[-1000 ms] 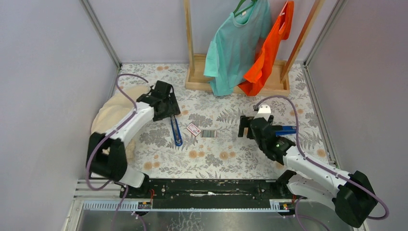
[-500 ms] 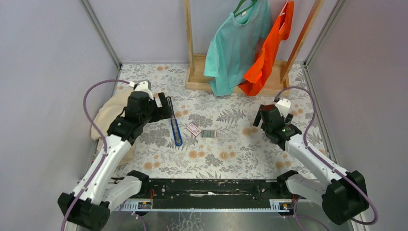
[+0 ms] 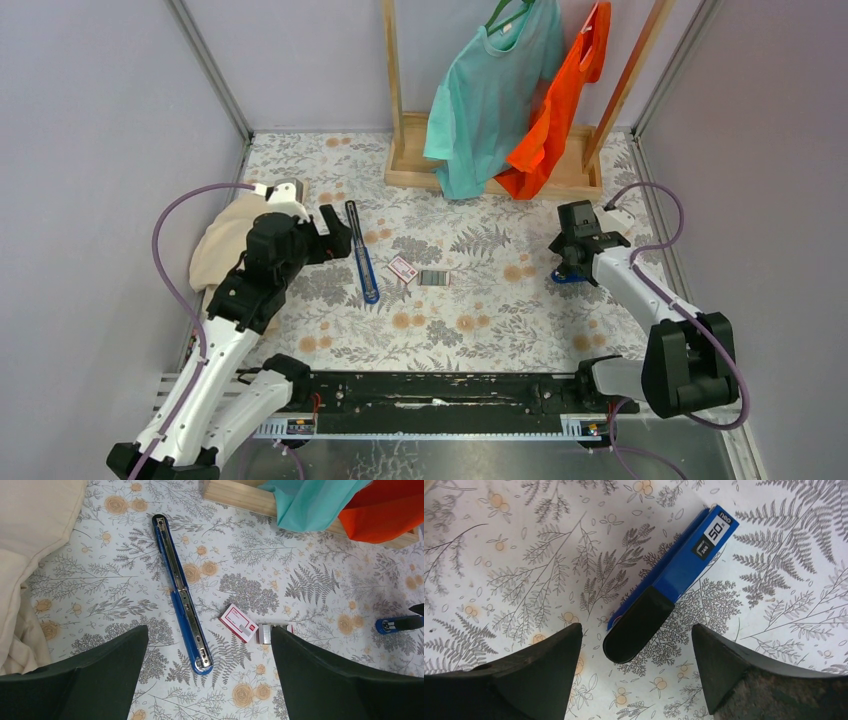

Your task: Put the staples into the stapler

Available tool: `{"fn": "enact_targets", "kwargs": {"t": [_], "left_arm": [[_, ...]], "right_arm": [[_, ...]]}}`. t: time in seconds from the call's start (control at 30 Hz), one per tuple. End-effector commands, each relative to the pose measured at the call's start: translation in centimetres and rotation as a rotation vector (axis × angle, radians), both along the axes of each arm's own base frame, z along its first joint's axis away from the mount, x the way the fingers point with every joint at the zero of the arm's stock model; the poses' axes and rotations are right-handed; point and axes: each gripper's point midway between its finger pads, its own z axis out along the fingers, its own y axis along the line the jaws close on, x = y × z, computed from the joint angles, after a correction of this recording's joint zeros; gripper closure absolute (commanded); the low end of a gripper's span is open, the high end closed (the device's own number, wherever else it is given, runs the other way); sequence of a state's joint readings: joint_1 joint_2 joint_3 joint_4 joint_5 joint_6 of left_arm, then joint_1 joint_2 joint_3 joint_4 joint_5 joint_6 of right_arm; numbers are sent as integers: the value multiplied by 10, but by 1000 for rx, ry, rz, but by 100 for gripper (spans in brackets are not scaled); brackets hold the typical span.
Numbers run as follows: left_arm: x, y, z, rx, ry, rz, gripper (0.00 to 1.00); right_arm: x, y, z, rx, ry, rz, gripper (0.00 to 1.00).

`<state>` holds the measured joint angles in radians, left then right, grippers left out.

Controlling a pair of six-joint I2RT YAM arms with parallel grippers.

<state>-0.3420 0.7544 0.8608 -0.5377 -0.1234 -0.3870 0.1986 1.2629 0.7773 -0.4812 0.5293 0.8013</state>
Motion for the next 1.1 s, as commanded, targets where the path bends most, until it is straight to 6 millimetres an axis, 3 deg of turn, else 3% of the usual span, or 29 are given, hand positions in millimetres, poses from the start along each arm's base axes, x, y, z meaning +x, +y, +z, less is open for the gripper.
{"fn": "enact_targets", "kwargs": {"t": [0.0, 0.23, 0.43, 0.63, 0.8, 1.07], "left_arm": [[5, -3, 14, 8, -77, -13, 0], [1, -15, 12, -3, -76, -80, 0], [1, -20, 12, -9, -76, -102, 0], [-2, -39, 11, -44, -67, -208, 0], [-2, -57, 3, -92, -7, -279, 0], [-4, -92, -16, -267, 148, -354, 0]], "right_arm": [[10, 2, 0, 72, -25, -109, 15], [6, -5, -25, 79, 33, -223, 25], [4, -3, -36, 99, 45, -252, 47], [0, 3, -29, 132, 36, -220, 74], [-1, 24, -18, 246, -8, -118, 98], [1, 74, 8, 446, -154, 186, 100]]}}
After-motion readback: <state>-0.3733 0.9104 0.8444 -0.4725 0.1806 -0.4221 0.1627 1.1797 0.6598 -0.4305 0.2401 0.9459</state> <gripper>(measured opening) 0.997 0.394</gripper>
